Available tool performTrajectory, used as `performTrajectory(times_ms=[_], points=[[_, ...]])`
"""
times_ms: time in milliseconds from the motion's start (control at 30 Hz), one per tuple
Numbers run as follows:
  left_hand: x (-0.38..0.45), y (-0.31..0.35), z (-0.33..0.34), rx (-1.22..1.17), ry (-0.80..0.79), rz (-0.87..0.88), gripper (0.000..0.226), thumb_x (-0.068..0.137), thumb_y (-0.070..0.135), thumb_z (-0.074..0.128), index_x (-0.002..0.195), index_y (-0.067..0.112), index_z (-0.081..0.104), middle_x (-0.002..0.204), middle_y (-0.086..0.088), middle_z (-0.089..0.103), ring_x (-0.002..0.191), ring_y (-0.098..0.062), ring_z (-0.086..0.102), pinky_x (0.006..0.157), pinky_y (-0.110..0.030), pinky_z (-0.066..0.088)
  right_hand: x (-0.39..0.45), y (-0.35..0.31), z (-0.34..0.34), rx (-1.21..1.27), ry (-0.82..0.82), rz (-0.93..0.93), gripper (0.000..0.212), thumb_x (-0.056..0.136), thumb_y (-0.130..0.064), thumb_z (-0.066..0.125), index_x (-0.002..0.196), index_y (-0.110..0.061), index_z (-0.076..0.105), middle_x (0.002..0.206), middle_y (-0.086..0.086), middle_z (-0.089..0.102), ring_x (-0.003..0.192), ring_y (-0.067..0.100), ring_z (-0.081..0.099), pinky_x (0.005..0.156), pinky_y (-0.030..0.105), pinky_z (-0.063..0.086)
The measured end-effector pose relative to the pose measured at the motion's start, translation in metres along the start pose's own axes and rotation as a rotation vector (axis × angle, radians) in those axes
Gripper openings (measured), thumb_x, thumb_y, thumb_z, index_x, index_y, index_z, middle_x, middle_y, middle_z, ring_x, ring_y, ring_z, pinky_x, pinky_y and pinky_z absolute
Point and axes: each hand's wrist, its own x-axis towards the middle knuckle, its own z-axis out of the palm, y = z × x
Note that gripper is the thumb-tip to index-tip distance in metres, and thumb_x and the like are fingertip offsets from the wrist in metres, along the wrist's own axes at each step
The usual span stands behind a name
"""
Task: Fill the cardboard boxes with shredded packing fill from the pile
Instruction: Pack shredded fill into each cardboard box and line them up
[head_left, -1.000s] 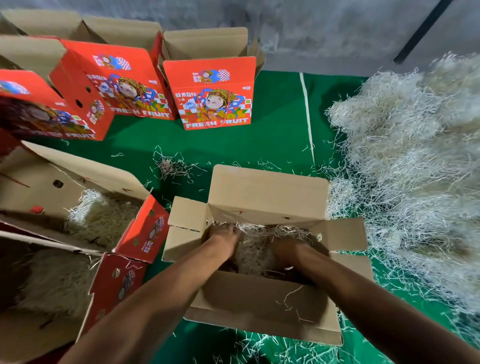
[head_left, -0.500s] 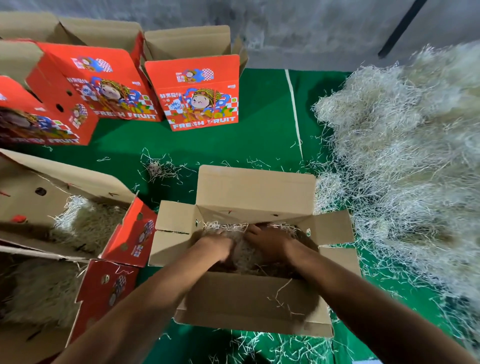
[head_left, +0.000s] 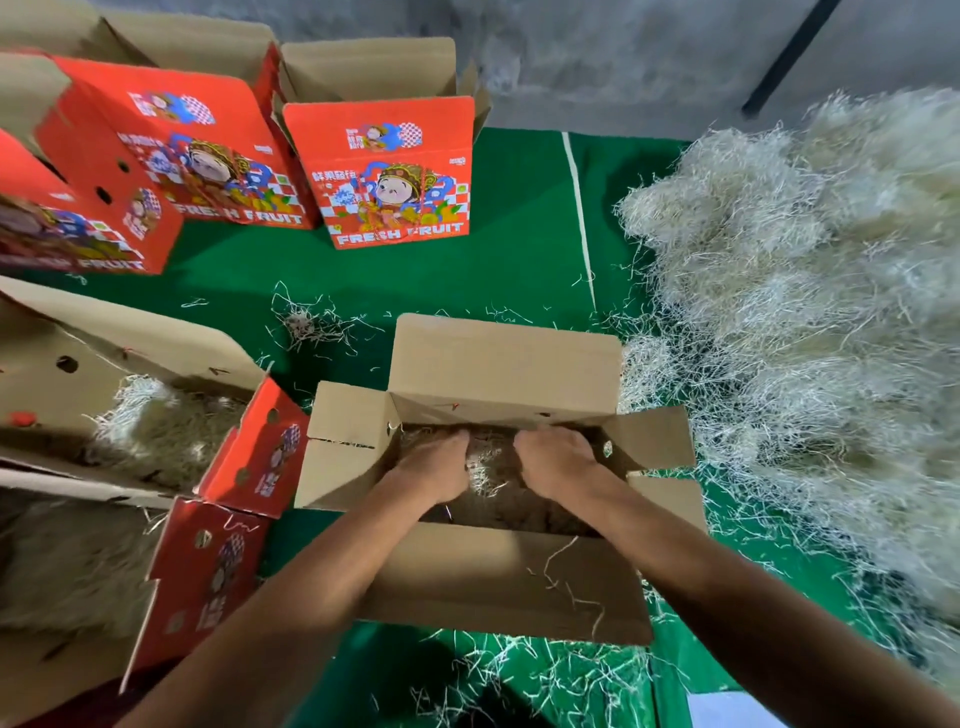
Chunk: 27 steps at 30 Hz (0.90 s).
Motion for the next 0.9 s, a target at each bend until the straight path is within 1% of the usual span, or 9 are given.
performTrajectory(times_ms=[67,167,333,433,567,633,767,833,900], points=[[-0.004,-0.001,0.001,-0.004,-0.133,-0.055,0.038,0.095,0.007,0.048,0.133,0.006,0.052,0.135,-0.014,0.057,0.120,-0.028,0.057,0.098,-0.034,0.044,-0.003,0.009,0.001,-0.103,-0.063,0.098,0.033,0.093,-0.001,0.059,0.126,-0.007,0.063,0.121,0.014,0.066,0.108,0.032,0.066,0.077,0.039,0.055],[-0.009,-0.004,0.007,0.025,-0.298,-0.119,0.043,0.098,-0.003,0.043,0.141,-0.001,0.044,0.142,-0.018,0.051,0.122,-0.027,0.055,0.094,-0.030,0.045,-0.007,0.010,0.013,-0.127,-0.250,0.099,0.034,0.100,-0.013,0.055,0.133,-0.011,0.061,0.136,0.011,0.061,0.123,0.029,0.059,0.096,0.039,0.053],[-0.003,-0.004,0.005,0.140,-0.318,-0.039,0.044,0.102,0.025,0.050,0.139,0.001,0.050,0.143,-0.017,0.051,0.133,-0.033,0.049,0.108,-0.041,0.039,-0.003,-0.003,0.027,-0.058,-0.353,-0.038,0.035,0.098,-0.025,0.060,0.129,-0.009,0.064,0.132,0.009,0.064,0.120,0.026,0.062,0.094,0.036,0.053],[0.001,-0.004,0.011,0.098,-0.304,-0.087,0.041,0.105,0.020,0.042,0.141,0.003,0.048,0.144,-0.017,0.050,0.134,-0.032,0.047,0.110,-0.039,0.038,-0.006,0.007,0.010,0.171,-0.446,-0.017,0.038,0.100,-0.031,0.054,0.130,-0.010,0.062,0.136,0.009,0.061,0.122,0.028,0.060,0.101,0.035,0.047],[-0.001,0.006,0.020,0.080,-0.195,-0.170,0.034,0.100,0.003,0.048,0.134,-0.001,0.050,0.132,-0.016,0.057,0.121,-0.027,0.058,0.103,-0.032,0.046,-0.011,0.011,0.001,0.101,-0.139,0.038,0.025,0.093,0.000,0.051,0.114,-0.001,0.065,0.114,0.017,0.066,0.106,0.034,0.066,0.086,0.038,0.051],[-0.002,0.016,0.017,0.035,-0.095,-0.161,0.031,0.099,0.002,0.050,0.128,0.004,0.058,0.123,-0.011,0.062,0.113,-0.022,0.061,0.097,-0.031,0.047,-0.010,0.004,0.002,0.126,-0.064,-0.007,0.026,0.093,0.001,0.050,0.114,-0.003,0.065,0.115,0.017,0.065,0.104,0.033,0.066,0.084,0.039,0.051],[0.003,0.028,0.007,0.082,-0.036,-0.103,0.024,0.093,0.009,0.055,0.114,0.011,0.067,0.112,-0.006,0.069,0.105,-0.024,0.066,0.078,-0.034,0.050,0.001,-0.010,0.022,0.234,-0.405,-0.059,0.039,0.105,-0.027,0.045,0.137,-0.008,0.055,0.139,0.015,0.057,0.123,0.030,0.056,0.101,0.037,0.043],[0.009,0.023,0.015,-0.008,-0.162,-0.096,0.033,0.096,0.013,0.049,0.127,0.007,0.060,0.126,-0.011,0.064,0.115,-0.027,0.062,0.087,-0.038,0.050,0.001,-0.011,0.033,0.214,-0.533,-0.115,0.037,0.105,-0.021,0.046,0.138,-0.006,0.055,0.142,0.016,0.054,0.124,0.029,0.055,0.104,0.035,0.039],[0.009,0.012,0.029,-0.039,-0.335,-0.139,0.043,0.102,0.016,0.042,0.144,0.008,0.047,0.147,-0.014,0.049,0.131,-0.029,0.051,0.102,-0.037,0.044,-0.001,-0.010,0.041,0.273,-0.568,-0.138,0.029,0.101,-0.015,0.051,0.125,-0.004,0.063,0.131,0.017,0.062,0.104,0.025,0.061,0.090,0.034,0.047]])
